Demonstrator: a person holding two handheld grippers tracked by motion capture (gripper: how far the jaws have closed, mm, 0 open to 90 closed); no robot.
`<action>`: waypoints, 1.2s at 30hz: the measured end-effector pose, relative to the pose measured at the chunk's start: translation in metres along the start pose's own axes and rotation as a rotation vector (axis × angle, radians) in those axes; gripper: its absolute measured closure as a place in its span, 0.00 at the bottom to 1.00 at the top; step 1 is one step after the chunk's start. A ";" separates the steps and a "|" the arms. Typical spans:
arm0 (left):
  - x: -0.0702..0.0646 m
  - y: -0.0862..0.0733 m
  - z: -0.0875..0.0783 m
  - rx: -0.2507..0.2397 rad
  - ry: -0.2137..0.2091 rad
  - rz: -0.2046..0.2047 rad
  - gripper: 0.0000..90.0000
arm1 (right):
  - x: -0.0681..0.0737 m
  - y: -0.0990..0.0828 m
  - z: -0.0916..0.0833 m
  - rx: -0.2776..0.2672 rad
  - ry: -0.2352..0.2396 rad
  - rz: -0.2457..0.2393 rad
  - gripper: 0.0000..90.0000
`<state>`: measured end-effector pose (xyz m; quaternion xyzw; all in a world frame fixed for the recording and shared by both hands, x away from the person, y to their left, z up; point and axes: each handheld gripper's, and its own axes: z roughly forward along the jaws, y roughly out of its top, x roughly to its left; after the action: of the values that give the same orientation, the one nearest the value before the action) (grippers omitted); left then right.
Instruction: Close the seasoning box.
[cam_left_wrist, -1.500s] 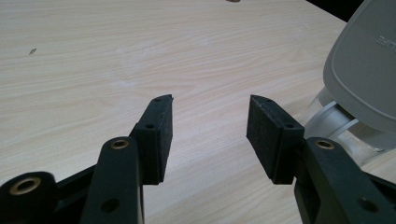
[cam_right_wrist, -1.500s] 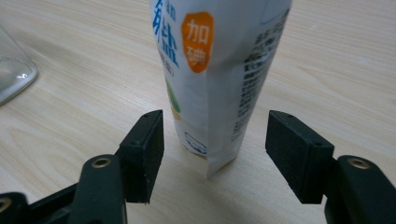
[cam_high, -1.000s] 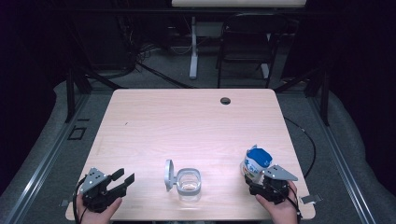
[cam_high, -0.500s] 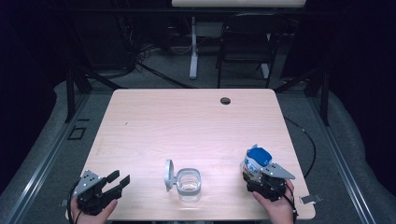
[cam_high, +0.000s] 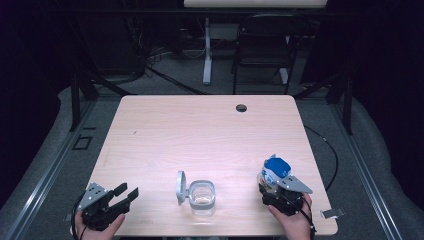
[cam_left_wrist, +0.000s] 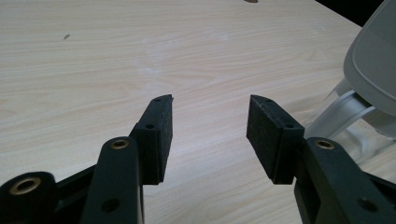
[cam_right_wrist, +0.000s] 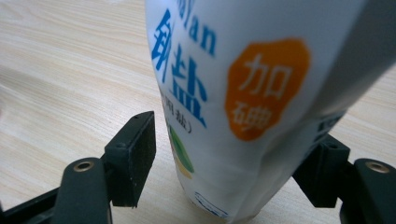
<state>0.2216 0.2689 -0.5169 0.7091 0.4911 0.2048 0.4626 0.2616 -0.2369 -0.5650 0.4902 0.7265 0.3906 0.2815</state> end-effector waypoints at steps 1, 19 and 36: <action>0.000 0.000 0.000 0.002 0.000 0.000 0.57 | 0.001 -0.001 0.002 -0.004 -0.009 -0.004 0.33; 0.001 -0.002 0.001 0.011 0.002 -0.002 0.57 | 0.001 -0.003 0.007 -0.016 -0.032 -0.017 0.37; 0.001 -0.002 0.001 0.008 0.004 -0.010 0.57 | -0.001 -0.004 0.010 -0.016 -0.028 -0.024 0.39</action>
<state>0.2220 0.2698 -0.5197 0.7082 0.4963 0.2021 0.4597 0.2679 -0.2362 -0.5737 0.4845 0.7252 0.3862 0.3004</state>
